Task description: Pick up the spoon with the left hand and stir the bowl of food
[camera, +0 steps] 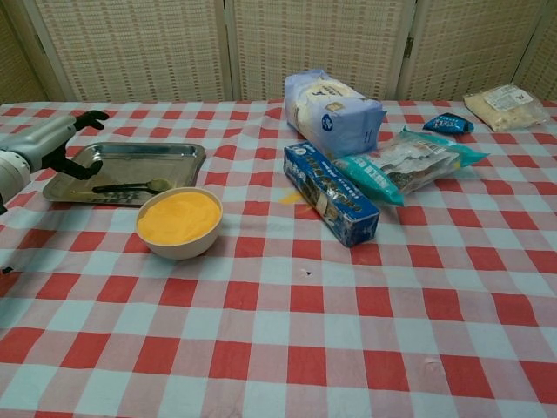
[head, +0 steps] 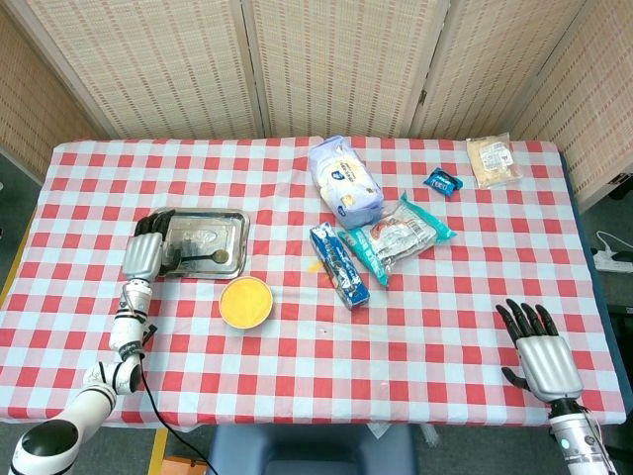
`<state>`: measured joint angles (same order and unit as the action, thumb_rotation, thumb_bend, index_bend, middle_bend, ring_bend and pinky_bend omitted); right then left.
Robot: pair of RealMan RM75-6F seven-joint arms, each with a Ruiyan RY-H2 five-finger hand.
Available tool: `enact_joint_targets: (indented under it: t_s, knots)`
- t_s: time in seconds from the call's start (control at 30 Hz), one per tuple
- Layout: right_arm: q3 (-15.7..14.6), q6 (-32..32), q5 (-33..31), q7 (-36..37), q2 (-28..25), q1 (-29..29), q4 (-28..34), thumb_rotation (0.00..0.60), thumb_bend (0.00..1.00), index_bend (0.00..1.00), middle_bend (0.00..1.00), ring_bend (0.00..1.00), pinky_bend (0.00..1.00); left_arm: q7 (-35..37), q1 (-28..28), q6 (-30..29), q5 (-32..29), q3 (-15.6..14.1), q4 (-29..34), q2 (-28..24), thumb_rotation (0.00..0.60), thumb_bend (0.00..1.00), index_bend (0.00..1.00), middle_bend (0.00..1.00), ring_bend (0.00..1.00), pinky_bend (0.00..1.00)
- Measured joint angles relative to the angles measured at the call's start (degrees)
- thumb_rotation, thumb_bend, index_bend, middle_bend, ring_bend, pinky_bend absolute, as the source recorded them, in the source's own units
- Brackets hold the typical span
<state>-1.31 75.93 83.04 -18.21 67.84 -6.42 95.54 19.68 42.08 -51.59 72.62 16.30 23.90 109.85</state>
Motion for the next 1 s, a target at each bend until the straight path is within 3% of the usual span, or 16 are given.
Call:
enact_joint_targets:
  t_s: [0.17,0.27,0.47,0.6,0.73,1.0]
  knots:
    - [0.0,1.7,1.1,1.0,-0.4,0.6,0.2,0.6,0.12,0.0,0.0,0.0,0.0,1.9,-3.1,-5.6,2.5,-1.9,9.6,-4.4,0.6,0.46,0.0,0.0,0.0,0.03]
    - [-0.2,2.4,2.1,1.5,-0.6,0.8,0.4,0.6,0.12,0.0,0.0,0.0,0.0,2.3,-5.8,-9.9,5.1,-4.0,19.4,-9.4,0.6,0.46,0.0,0.0,0.0,0.03]
    - [-0.7,4.5,3.7,2.7,-1.8,2.0,1.2,0.6,0.12,0.0,0.0,0.0,0.0,-1.2,-13.3,-18.7,10.4,-10.3,45.7,-24.2,0.6,0.46,0.0,0.0,0.0,0.02]
    - [-0.4,5.2,2.6,2.6,-2.3,2.6,1.6,0.6,0.12,0.0,0.0,0.0,0.0,-7.5,-21.9,-25.8,13.3,-17.3,61.5,-37.3,0.6,0.46,0.0,0.0,0.0,0.01]
    - [0.3,6.2,1.1,1.8,-2.7,3.3,1.8,0.6,0.12,0.0,0.0,0.0,0.0,-13.6,-29.1,-32.2,14.7,-20.8,66.9,-43.0,0.6,0.44,0.0,0.0,0.0,0.01]
    - [0.3,8.8,2.4,2.4,-3.7,4.7,2.6,0.6,0.12,0.0,0.0,0.0,0.0,-22.2,-35.2,-40.2,18.7,-22.3,63.3,-39.5,0.6,0.44,0.0,0.0,0.0,0.0]
